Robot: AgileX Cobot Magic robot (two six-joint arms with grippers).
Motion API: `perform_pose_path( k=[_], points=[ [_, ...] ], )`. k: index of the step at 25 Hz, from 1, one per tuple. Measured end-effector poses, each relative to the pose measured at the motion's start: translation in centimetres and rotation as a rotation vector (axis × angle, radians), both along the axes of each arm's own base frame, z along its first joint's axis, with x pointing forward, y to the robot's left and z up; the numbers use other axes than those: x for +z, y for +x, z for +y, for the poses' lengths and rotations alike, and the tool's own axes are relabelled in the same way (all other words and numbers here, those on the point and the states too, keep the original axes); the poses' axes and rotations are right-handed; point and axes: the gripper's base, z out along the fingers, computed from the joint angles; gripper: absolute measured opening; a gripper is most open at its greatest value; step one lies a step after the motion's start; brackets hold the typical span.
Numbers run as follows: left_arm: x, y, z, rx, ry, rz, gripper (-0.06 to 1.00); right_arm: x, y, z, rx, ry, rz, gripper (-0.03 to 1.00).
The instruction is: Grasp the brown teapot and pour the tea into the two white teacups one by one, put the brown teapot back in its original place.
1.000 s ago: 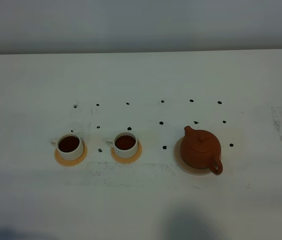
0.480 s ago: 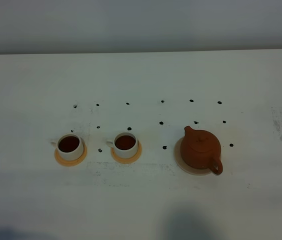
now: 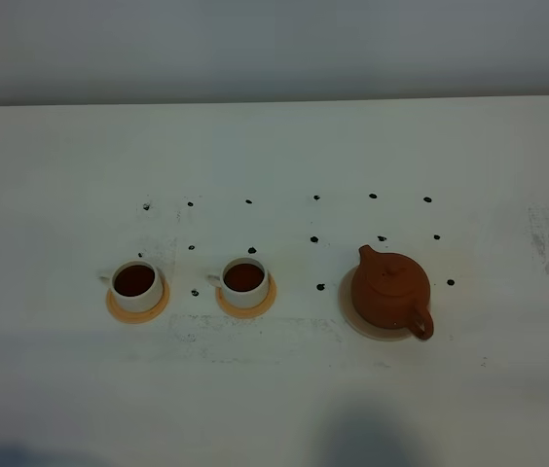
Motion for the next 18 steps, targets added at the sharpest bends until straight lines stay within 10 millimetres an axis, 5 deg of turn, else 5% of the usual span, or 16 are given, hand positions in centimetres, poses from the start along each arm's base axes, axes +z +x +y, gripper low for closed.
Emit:
perform_pose_path(
  k=[18],
  points=[
    [0.00,0.00,0.00,0.000,0.000,0.000,0.54,0.00,0.00,0.00,0.000,0.000,0.000,0.23]
  ],
)
